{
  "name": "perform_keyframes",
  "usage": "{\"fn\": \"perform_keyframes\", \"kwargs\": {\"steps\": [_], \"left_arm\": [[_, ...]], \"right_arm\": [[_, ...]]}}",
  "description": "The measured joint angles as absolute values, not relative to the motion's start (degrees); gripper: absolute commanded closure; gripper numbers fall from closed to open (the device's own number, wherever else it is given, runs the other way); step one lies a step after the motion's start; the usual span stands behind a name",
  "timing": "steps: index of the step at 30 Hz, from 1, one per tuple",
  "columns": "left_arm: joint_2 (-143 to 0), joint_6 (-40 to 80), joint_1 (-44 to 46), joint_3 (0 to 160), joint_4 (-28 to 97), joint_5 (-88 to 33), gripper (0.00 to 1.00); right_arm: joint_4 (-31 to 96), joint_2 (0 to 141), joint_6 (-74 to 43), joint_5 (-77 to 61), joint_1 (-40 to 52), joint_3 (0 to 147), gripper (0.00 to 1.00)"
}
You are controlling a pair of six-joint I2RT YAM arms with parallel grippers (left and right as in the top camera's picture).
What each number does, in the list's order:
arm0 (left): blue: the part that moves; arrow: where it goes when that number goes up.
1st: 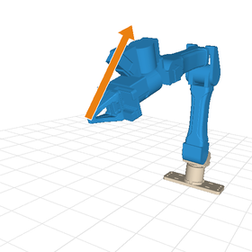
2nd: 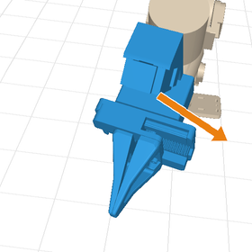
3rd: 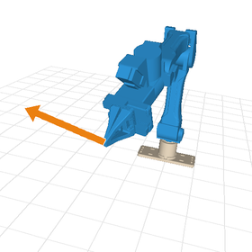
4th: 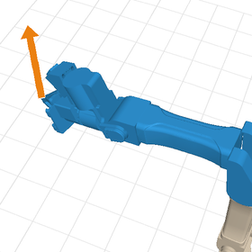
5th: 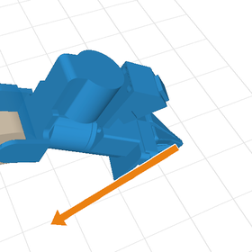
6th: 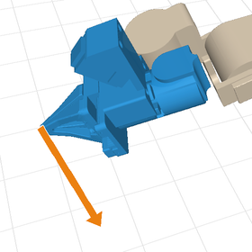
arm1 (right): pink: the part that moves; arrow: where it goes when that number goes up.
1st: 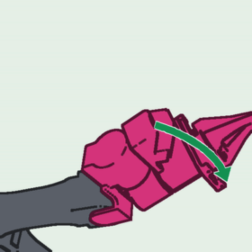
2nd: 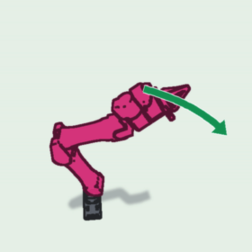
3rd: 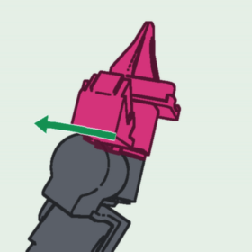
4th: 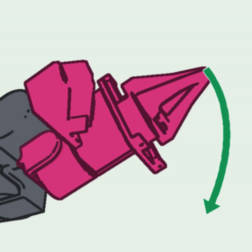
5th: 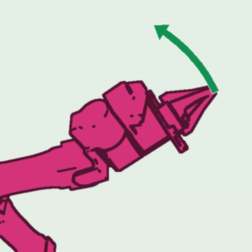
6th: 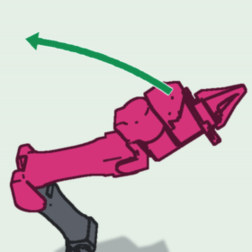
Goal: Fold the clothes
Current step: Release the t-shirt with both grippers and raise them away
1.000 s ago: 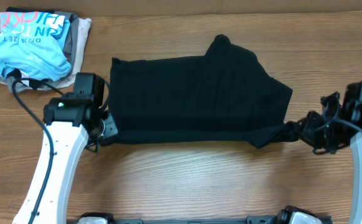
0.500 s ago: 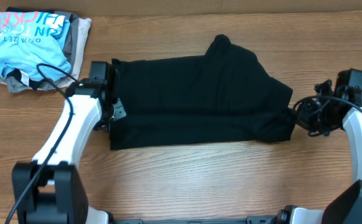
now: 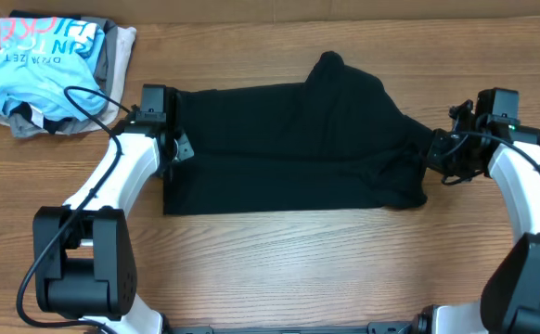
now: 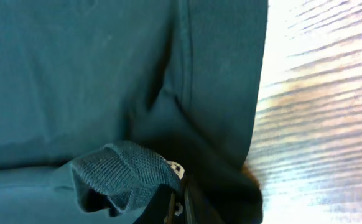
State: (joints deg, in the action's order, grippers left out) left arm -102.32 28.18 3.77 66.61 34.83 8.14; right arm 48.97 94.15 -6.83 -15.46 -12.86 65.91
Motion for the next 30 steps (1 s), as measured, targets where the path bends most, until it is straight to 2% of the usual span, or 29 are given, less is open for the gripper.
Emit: {"fn": "perform_keyframes", "kwargs": {"steps": [10,20,23,24,27,28,30], "left_arm": [[-102.45,28.18,3.77,66.61,32.14,8.19,0.94],[-102.48,26.83,3.77,66.61,36.99,8.38,0.95],[-102.48,26.57,3.77,66.61,37.3,8.38,0.92],[-102.48,26.48,3.77,66.61,37.3,8.38,0.88],[-102.48,26.22,3.77,66.61,37.32,8.45,0.53],[-102.48,25.85,3.77,66.61,37.34,8.47,0.43],[-102.48,25.12,3.77,66.59,37.41,8.69,0.33]], "right_arm": [[47.46,97.69,-7.29,-14.76,-12.88,65.91,0.96],[50.13,98.15,-7.35,-14.63,-12.88,65.91,0.96],[50.28,98.15,-7.42,-14.61,-12.86,65.91,0.95],[50.3,98.15,-7.44,-14.61,-12.86,65.91,0.91],[50.46,98.15,-7.2,-14.57,-12.88,65.91,0.6],[50.52,98.15,-7.27,-14.55,-12.88,65.91,0.54],[50.59,98.15,-7.16,-14.52,-12.88,65.91,0.49]]}}
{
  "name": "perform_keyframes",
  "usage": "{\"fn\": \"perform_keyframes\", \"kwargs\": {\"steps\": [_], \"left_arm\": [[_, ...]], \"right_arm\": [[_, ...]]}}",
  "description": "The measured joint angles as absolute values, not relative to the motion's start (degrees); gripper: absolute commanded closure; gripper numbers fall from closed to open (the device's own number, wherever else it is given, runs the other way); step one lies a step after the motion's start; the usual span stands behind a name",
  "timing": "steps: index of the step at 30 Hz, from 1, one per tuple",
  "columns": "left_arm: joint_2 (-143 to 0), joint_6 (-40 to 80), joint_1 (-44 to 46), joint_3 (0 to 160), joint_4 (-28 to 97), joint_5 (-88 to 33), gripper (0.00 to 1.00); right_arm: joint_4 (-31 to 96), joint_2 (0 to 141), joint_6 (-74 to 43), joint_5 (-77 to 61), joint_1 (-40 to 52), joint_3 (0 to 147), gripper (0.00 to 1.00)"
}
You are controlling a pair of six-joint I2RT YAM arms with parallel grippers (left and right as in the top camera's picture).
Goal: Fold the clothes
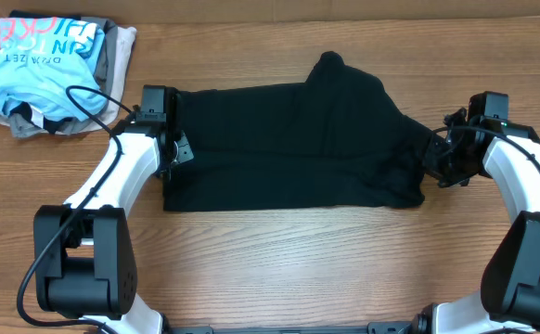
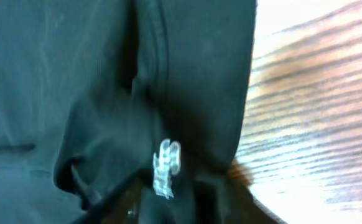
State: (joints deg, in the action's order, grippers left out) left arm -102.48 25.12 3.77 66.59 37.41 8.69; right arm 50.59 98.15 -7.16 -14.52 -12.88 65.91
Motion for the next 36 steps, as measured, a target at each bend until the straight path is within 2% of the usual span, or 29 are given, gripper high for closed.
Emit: {"fn": "perform_keyframes", "kwargs": {"steps": [4,7,11,18,25,31,36], "left_arm": [[-102.48,22.06,3.77,66.87,39.9,8.84,0.18],[-102.96,19.29,3.77,70.41,47.66,8.84,0.11],[-103.7,14.87,3.7,83.57,58.52,6.55,0.07],[-103.83,7.79,3.73,107.92,61.8,-3.84,0.06],[-115.52,2.83,3.7,126.78,67.31,-8.25,0.06],[-130.91,0.36,3.64,131.28,65.78,-7.66,0.06],[-136.07,-0.6,2.9,131.28,65.58,-6.85,0.07]], "right_arm": [[55.02,98.26,-7.53,-14.57,-12.93,67.24,0.48],[61.63,98.54,-7.42,-14.48,-13.04,73.01,0.47],[69.84,98.56,-5.93,-14.66,-13.08,87.05,0.34],[75.11,98.32,-1.67,-14.81,-11.16,106.48,0.3],[75.0,98.26,-0.38,-14.81,-8.1,108.77,0.29],[75.5,98.41,-0.01,-14.81,-6.96,108.77,0.29],[75.53,98.65,0.34,-14.81,-6.7,108.77,0.29]]}}
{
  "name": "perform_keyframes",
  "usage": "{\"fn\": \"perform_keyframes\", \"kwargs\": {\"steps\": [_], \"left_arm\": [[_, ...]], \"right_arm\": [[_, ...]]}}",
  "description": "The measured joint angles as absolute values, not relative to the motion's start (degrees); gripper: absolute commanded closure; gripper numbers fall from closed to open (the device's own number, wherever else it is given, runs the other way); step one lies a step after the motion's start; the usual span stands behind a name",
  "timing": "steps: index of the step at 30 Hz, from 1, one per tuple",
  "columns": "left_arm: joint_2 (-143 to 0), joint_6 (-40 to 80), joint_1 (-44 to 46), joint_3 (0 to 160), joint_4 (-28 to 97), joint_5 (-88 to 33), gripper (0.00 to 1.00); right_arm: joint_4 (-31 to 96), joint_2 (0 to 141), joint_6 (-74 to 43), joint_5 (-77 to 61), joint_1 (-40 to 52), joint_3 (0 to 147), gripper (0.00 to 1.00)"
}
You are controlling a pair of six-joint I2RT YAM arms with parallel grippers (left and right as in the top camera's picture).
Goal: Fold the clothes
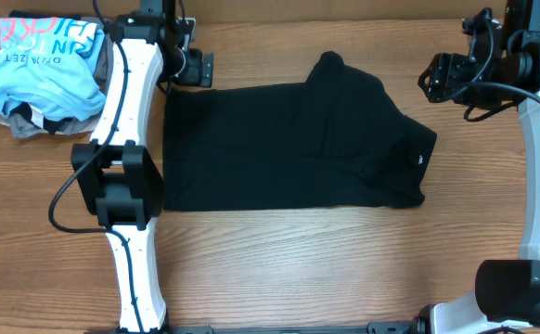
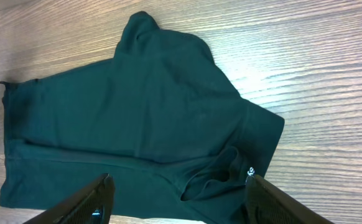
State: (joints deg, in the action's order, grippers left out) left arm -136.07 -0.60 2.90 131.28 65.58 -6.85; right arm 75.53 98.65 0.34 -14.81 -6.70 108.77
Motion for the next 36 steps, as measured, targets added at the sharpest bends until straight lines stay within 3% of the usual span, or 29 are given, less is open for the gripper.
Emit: {"fn": "perform_keyframes", "kwargs": {"steps": [15,29,32,33,36], "left_arm": [[-143.85,-8.23,0.6,132.44,61.78,-2.61,0.09],[-147.22,-9.45,-0.43,132.44,60.36,-0.19,0.25],[-148.11,-9.43,-0.54,132.81,60.12,-0.62,0.34],[-148.22,-9.37,-0.71,132.81,59.96,-0.73,0.42],[-148.31,-9.61,-0.75,132.81,59.92,-1.69,0.77]], "right_arm": [[75.07,98.98,1.34,-13.74,-6.7,107.44,0.3],[72.64,99.02,1.48,-13.13,-6.7,107.44,0.4],[71.24,99.02,1.5,-13.1,-6.61,107.44,0.41],[70.91,99.02,1.48,-13.15,-6.57,107.44,0.42],[68.95,99.09,1.37,-13.08,-6.11,107.44,0.51]]}}
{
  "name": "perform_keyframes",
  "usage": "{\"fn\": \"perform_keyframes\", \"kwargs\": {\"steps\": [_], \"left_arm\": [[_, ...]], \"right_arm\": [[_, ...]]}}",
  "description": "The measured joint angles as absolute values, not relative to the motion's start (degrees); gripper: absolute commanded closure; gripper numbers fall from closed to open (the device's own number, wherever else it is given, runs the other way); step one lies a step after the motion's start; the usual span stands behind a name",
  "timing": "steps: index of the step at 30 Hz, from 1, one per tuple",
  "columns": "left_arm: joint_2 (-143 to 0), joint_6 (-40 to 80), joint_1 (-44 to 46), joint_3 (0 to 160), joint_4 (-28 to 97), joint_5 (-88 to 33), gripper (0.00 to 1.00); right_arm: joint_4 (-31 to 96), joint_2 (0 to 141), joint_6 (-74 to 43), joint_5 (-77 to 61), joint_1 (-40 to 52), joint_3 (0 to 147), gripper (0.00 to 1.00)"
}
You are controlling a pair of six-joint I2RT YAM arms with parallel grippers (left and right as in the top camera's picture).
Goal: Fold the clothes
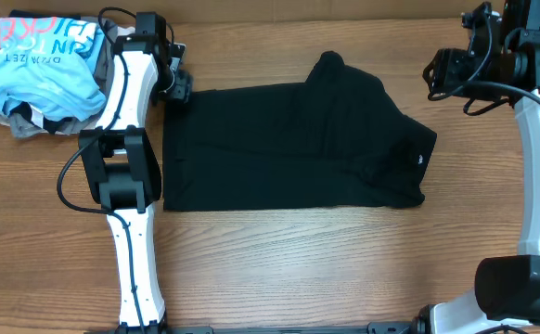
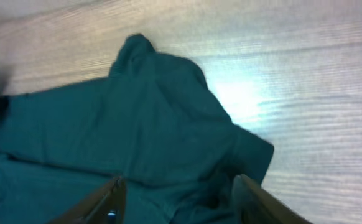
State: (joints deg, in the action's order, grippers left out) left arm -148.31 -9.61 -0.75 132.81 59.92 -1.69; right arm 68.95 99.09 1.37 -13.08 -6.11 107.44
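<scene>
A black garment [image 1: 289, 148] lies spread on the wooden table, with a bunched sleeve at its back edge and a small white label [image 1: 418, 158] on its folded right end. My left gripper [image 1: 179, 89] sits at the garment's back-left corner; its jaws are too dark to read. My right gripper [image 1: 440, 74] hangs above the table, beyond the garment's back-right end. In the right wrist view the right gripper [image 2: 181, 202] is open and empty, high over the garment [image 2: 125, 130], with one finger [image 2: 114, 198] at each side.
A pile of clothes topped by a light blue printed shirt [image 1: 38, 70] lies at the back left, just left of the left arm [image 1: 126, 83]. Bare wood [image 1: 298, 260] runs along the front of the garment and to its right.
My left gripper was behind the garment's back edge; now it is lower and further left, at the back-left corner. The right gripper stays open and high, almost unmoved. The garment has not shifted.
At first my left gripper was at the garment's left edge and my right gripper was down on the right end, cloth bunched at its jaws. A second later much the same. Then both arms were up and back, right gripper open, the right end lying folded with its label showing.
</scene>
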Motion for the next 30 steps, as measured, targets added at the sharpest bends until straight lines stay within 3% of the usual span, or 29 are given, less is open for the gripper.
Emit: {"fn": "perform_keyframes", "kwargs": {"steps": [1,2,4,8,12,17,25,30], "left_arm": [[-148.31,-9.43,-0.75,132.81,59.9,-1.85,0.92],[-148.31,-9.63,-0.71,132.81,59.86,-1.96,0.96],[-148.31,-9.65,-0.45,132.81,59.9,-1.89,0.96],[-148.31,-8.78,-0.43,133.03,60.45,-1.72,0.96],[-148.42,-5.54,-0.43,133.82,63.86,-0.49,0.96],[-149.58,-0.73,-0.49,137.88,72.23,0.4,0.96],[-150.04,1.65,-0.47,146.08,79.7,0.71,0.96],[-150.04,1.83,-0.47,147.04,81.54,0.71,0.96]], "right_arm": [[67.57,99.22,1.39,-13.13,-5.8,107.44,0.55],[66.89,99.31,1.39,-13.13,-5.56,107.44,0.58],[64.23,99.81,1.3,-13.1,-4.99,107.35,0.62],[55.13,102.76,1.3,-13.1,-2.72,107.26,0.62],[46.78,107.2,1.13,-13.06,0.25,107.24,0.43],[35.92,116.2,0.86,-10.44,4.47,107.22,0.39],[30.52,127.28,-0.89,-8.47,4.73,107.2,0.27],[28.47,131.81,-1.26,-8.12,4.34,107.2,0.26]]}}
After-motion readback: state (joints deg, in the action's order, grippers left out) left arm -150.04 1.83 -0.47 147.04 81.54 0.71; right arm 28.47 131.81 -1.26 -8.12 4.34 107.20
